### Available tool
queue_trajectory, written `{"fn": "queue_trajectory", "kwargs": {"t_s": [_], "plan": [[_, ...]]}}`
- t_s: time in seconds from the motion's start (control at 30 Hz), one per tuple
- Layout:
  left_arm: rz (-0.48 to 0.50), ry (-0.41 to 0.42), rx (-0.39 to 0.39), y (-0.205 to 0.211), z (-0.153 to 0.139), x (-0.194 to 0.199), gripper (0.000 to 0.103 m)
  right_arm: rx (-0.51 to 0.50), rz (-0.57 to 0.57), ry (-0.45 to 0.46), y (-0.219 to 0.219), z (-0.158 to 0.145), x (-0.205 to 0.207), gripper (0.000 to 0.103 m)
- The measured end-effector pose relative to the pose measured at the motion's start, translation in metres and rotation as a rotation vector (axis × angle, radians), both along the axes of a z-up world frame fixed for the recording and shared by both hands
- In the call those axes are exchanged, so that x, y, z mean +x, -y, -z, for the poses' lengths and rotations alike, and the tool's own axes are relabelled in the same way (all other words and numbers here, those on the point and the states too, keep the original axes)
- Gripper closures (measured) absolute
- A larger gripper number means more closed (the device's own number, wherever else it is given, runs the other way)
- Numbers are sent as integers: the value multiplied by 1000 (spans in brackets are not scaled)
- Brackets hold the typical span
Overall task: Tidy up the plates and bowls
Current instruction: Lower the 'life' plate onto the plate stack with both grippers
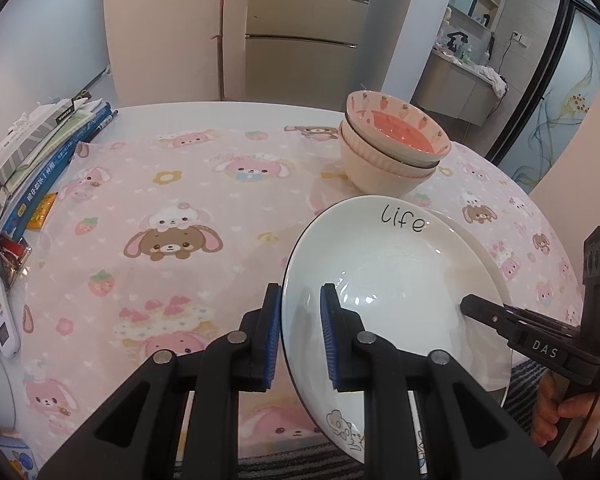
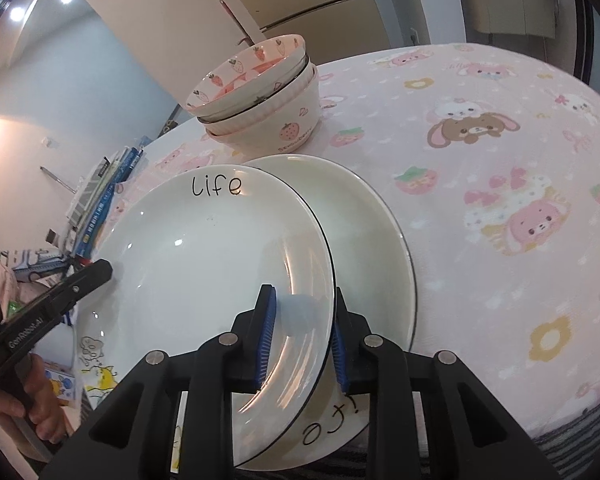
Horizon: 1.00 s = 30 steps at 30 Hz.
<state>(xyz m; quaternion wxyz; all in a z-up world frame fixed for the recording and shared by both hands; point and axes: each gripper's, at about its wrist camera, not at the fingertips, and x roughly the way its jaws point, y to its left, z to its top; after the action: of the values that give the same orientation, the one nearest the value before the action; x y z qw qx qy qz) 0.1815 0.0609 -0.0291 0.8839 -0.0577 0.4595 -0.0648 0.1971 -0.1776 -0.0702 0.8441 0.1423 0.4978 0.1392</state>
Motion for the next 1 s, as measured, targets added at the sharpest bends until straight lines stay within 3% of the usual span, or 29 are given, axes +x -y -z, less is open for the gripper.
{"fn": "queue_trajectory", "kwargs": {"t_s": [0.4, 0.8, 1.0], "plan": [[31, 9, 31, 9, 2, -2, 86, -195, -65, 80, -3, -9, -7, 76], [38, 4, 48, 12, 11, -3, 96, -269, -79, 126, -4, -17, -15, 76], [41, 17, 76, 21, 15, -2, 95, -224, -73, 120, 8, -23, -11, 77]]}}
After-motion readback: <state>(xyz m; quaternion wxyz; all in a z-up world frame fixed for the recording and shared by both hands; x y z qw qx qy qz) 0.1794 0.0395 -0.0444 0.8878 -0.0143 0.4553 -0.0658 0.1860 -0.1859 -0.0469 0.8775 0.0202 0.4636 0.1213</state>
